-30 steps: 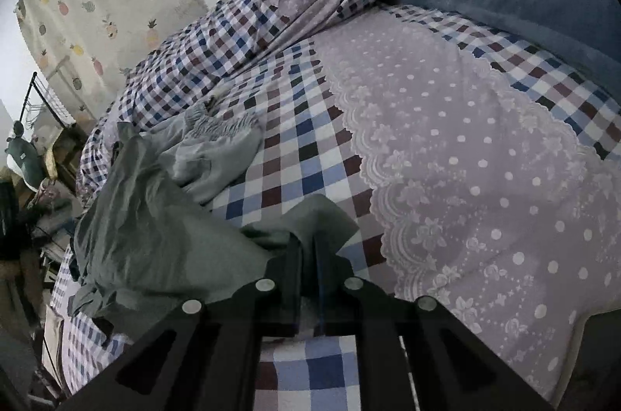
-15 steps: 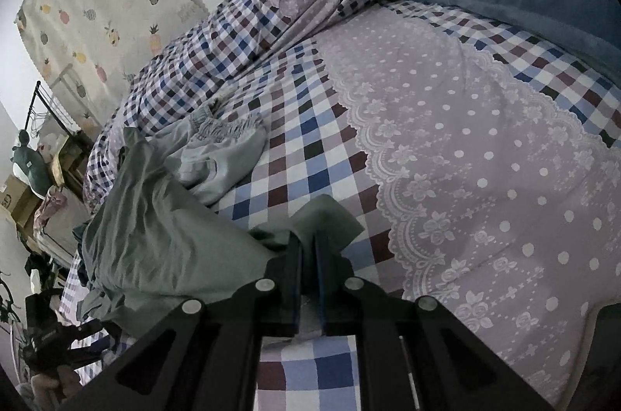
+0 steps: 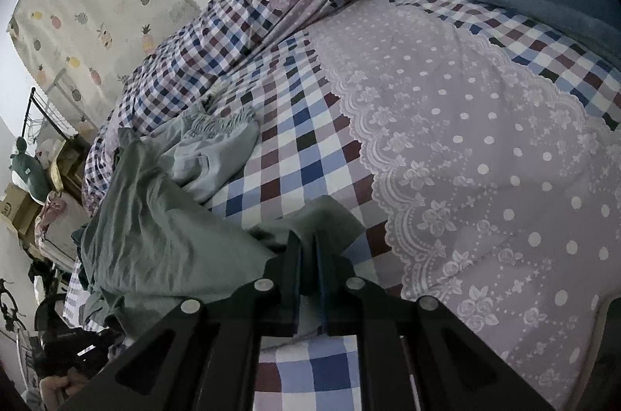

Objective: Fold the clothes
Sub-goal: 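Release the green shirt with the right gripper while the left gripper smooths it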

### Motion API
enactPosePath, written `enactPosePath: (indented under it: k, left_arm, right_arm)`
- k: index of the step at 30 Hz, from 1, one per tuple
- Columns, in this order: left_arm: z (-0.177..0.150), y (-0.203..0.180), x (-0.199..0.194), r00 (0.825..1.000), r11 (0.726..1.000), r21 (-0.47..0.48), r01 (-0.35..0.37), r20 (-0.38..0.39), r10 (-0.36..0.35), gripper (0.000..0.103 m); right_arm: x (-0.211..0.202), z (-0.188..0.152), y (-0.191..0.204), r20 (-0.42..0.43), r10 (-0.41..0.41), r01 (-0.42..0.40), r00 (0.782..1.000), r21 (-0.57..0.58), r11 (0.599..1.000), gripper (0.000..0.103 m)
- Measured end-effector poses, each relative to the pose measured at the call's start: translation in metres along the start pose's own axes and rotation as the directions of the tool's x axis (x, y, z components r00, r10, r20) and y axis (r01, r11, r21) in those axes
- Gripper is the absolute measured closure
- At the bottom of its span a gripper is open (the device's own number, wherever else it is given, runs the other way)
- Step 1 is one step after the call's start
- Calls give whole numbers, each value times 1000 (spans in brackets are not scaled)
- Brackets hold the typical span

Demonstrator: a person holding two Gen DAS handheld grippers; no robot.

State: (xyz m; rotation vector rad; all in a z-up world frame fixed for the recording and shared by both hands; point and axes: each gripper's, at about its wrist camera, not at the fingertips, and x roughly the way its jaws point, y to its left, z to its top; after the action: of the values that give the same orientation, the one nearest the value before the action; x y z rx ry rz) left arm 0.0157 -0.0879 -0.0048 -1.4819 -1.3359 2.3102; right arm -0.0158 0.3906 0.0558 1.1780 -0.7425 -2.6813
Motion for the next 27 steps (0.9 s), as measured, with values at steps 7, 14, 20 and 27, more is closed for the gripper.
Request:
enactPosePath:
  k: [7, 14, 20, 27]
  left_arm:
    - [-2, 5, -82, 995, 998, 43, 47, 87, -51, 103]
    - [7, 53, -175, 971, 999, 38, -19, 240, 10, 103]
    - [15, 115, -195, 971, 1000, -3, 24, 239, -23, 103]
    - [11, 62, -118, 997, 974, 227, 22, 72, -39, 40]
  right_arm:
    - [-12, 3, -5, -26, 51, -52, 998, -14, 999, 55]
    - [-25, 6, -32, -42, 70, -69, 997, 32, 997, 43]
    - [-11, -3, -19, -108, 54, -59, 993, -48, 997, 43]
    - [-3, -5, 1, -76, 40, -45, 996, -71, 996, 43]
